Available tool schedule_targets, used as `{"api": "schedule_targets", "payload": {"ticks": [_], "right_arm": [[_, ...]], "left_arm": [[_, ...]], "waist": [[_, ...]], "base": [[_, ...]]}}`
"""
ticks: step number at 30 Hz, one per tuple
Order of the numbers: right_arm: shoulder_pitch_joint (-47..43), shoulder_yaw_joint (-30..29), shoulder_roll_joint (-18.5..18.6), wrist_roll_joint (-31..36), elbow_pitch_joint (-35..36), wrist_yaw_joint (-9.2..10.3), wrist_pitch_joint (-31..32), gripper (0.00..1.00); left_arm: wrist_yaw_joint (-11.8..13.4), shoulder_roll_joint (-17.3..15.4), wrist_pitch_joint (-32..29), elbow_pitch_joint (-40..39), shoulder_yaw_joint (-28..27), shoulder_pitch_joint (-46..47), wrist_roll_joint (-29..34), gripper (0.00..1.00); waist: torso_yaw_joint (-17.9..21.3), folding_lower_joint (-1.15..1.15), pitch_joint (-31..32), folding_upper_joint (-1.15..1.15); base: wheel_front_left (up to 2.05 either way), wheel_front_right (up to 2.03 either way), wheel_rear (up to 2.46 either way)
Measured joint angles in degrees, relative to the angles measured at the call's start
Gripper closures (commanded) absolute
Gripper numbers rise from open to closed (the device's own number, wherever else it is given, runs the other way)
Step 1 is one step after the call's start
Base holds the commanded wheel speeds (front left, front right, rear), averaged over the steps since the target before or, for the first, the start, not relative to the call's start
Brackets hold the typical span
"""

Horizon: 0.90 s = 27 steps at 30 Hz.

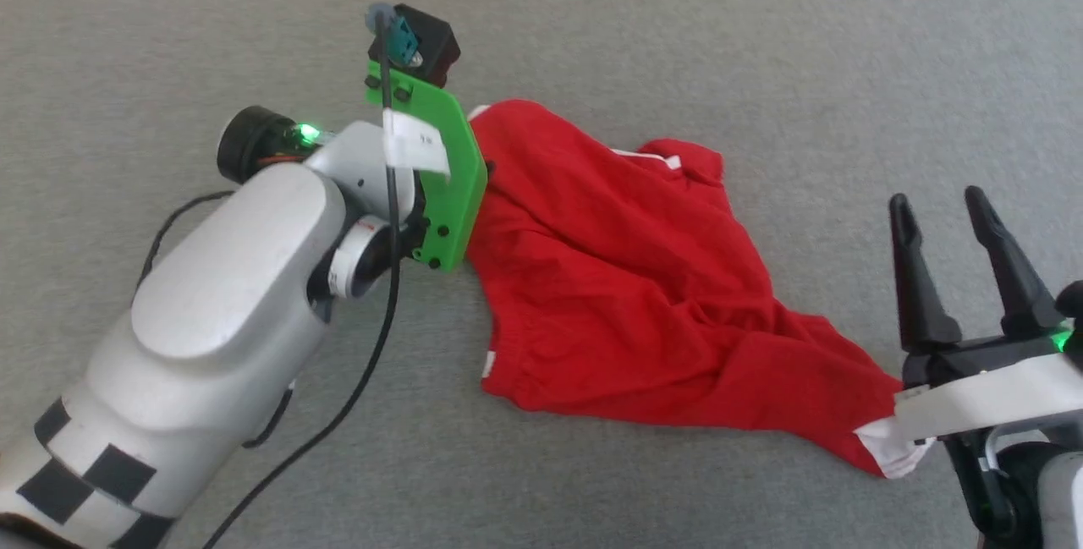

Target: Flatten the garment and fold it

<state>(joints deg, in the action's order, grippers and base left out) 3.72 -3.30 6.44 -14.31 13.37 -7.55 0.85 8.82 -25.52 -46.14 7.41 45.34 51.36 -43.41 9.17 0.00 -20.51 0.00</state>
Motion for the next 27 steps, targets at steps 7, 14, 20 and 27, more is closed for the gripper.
{"api": "schedule_targets", "payload": {"ticks": [7, 14, 20, 27], "right_arm": [[0.4, 2.6, -0.1, 1.5, -0.7, 0.0, -2.3, 0.0], [1.0, 3.0, -1.0, 2.4, -1.5, 0.0, -2.9, 0.0], [0.9, 2.3, -1.3, 2.9, -2.7, 0.0, -2.7, 0.0], [0.6, 2.3, -0.9, 2.8, -3.5, 0.0, -1.8, 0.0]], "left_arm": [[-0.1, -0.5, -3.0, 4.2, 1.4, 1.6, -0.3, 0.0], [-1.8, -2.8, -0.9, 5.3, 2.4, 0.4, 1.0, 1.0], [0.4, -4.5, 9.2, 0.0, 0.1, -4.7, 2.4, 1.0], [4.2, -7.4, 13.5, -10.9, -3.3, -6.8, 3.1, 1.0]], "waist": [[3.1, 0.0, -3.1, 0.0], [4.5, 0.01, -4.4, 0.0], [4.0, 0.0, -2.2, 0.0], [1.3, 0.0, 1.9, 0.0]], "base": [[0.0, 0.0, 0.0], [0.0, 0.0, 0.0], [0.0, 0.0, 0.0], [0.0, 0.0, 0.0]]}}
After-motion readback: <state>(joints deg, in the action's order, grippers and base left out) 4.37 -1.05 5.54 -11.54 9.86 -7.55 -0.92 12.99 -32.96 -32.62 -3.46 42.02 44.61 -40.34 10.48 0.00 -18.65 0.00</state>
